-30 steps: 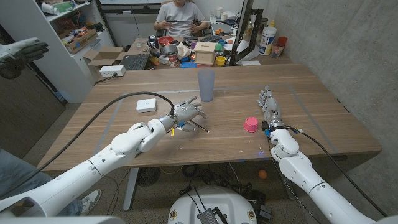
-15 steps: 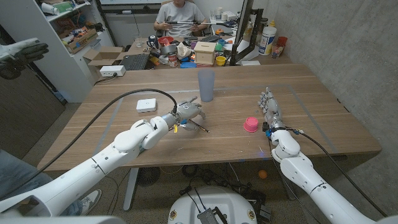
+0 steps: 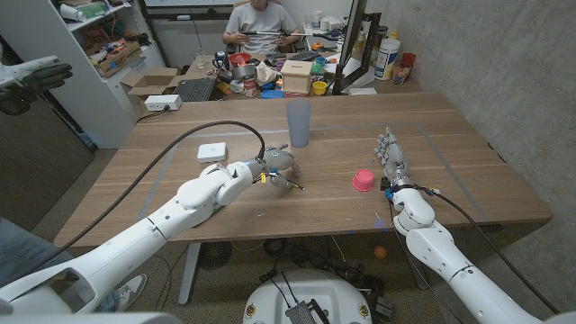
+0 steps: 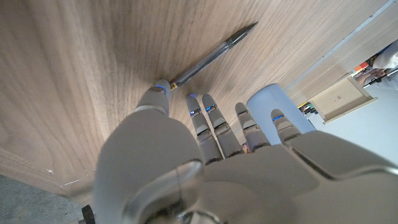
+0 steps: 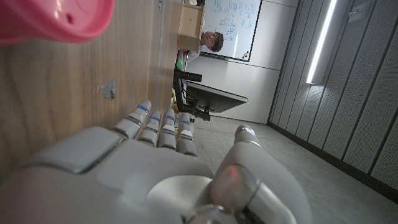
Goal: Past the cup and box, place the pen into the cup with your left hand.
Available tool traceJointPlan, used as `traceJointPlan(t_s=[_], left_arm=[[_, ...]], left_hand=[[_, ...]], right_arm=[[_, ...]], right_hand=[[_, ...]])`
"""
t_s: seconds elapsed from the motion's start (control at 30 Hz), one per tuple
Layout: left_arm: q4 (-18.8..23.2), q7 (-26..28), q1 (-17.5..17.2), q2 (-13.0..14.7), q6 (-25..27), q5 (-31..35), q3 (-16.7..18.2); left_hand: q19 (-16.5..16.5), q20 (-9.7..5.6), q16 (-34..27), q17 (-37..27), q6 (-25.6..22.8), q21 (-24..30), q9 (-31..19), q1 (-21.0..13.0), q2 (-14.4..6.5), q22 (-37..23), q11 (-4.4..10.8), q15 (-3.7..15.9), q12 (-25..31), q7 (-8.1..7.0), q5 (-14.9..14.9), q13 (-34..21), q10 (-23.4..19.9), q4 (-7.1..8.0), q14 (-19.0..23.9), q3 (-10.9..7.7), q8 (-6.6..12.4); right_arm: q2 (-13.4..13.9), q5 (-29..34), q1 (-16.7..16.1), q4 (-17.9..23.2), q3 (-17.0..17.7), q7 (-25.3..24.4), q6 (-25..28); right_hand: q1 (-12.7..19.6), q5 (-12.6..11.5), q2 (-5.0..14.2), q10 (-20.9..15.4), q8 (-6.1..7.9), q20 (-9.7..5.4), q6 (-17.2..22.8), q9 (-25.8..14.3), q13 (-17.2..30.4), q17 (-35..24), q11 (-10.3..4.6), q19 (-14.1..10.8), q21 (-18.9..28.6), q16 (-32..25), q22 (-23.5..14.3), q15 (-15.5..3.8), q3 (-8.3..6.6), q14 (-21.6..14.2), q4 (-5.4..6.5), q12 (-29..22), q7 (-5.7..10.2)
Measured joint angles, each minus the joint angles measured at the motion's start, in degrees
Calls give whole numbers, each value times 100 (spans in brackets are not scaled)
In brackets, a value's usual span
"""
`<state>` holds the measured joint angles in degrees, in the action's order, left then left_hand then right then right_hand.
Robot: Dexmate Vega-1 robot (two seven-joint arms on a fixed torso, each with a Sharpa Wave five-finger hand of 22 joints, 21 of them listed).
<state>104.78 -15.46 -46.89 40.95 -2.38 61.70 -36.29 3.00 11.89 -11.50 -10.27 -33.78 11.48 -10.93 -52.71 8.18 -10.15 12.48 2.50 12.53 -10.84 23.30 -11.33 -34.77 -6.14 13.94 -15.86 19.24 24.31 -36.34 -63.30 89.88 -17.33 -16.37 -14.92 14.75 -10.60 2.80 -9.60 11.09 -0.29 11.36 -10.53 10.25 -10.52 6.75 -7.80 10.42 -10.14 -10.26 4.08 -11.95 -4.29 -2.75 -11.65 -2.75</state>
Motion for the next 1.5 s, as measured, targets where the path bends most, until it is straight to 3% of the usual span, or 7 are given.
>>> traceJointPlan(t_s=[0.17, 0.43, 0.9, 1.2, 1.5], left_arm=[[-12, -301, 87, -63, 59, 8, -55], [30, -353, 115, -133, 127, 34, -93], [178, -182, -4, -251, 251, 226, -150], [259, -99, -90, -303, 366, 384, -163], [346, -298, -131, -320, 514, 605, -169]], left_hand=[[-5, 5, 0, 0, -130, 0, -3, -34, -35, 0, -2, -26, 0, -4, 29, -18, -130, 7, 71, 8, 9], [-206, -1, -82, -28, -1067, 0, -6, -288, -222, 0, -1, -13, 196, -18, 48, -160, -1031, -18, 613, 33, 359], [-423, -11, -189, -54, -2032, 0, -94, -548, -296, 0, 0, 14, 380, 206, 48, -317, -1904, -60, 1268, -9, 836], [-515, -42, -189, -78, -1992, 0, -96, -606, -299, -1, 0, 40, 372, 259, 48, -319, -1904, -82, 1310, -32, 844], [-522, 9, -112, -80, -1769, 0, -51, -606, -299, -1, -29, 29, 245, 312, 48, -319, -1809, -82, 1258, -32, 736]], right_arm=[[11, -16, -25, 72, 32, -42, 59], [14, -21, -5, 135, 34, -81, 122], [13, 17, 95, 177, 13, -72, 151], [10, 14, 103, 180, 14, -51, 151], [8, -9, 85, 185, 24, -46, 145]], right_hand=[[0, 0, 0, 0, 0, 38, 0, 0, 0, 0, 0, 43, 0, 0, 0, 0, 0, 0, 0, 0, 0], [0, 0, 0, 32, 0, 41, -21, 0, 0, 0, 31, 83, 0, 0, 0, 0, 0, 0, 0, 0, 20], [0, 0, 0, 62, 0, 60, -52, 0, 0, 1, 1, 143, 0, 0, 0, 31, 17, 31, -17, 0, 51], [0, 0, 0, 62, 0, 60, -75, 0, 0, 1, 1, 143, 0, 0, 0, 31, 16, 31, -16, 0, 73], [0, 0, 0, 84, 0, 60, -84, 0, 0, 1, 23, 142, 0, 0, 0, 31, 19, 31, -19, 0, 81]])
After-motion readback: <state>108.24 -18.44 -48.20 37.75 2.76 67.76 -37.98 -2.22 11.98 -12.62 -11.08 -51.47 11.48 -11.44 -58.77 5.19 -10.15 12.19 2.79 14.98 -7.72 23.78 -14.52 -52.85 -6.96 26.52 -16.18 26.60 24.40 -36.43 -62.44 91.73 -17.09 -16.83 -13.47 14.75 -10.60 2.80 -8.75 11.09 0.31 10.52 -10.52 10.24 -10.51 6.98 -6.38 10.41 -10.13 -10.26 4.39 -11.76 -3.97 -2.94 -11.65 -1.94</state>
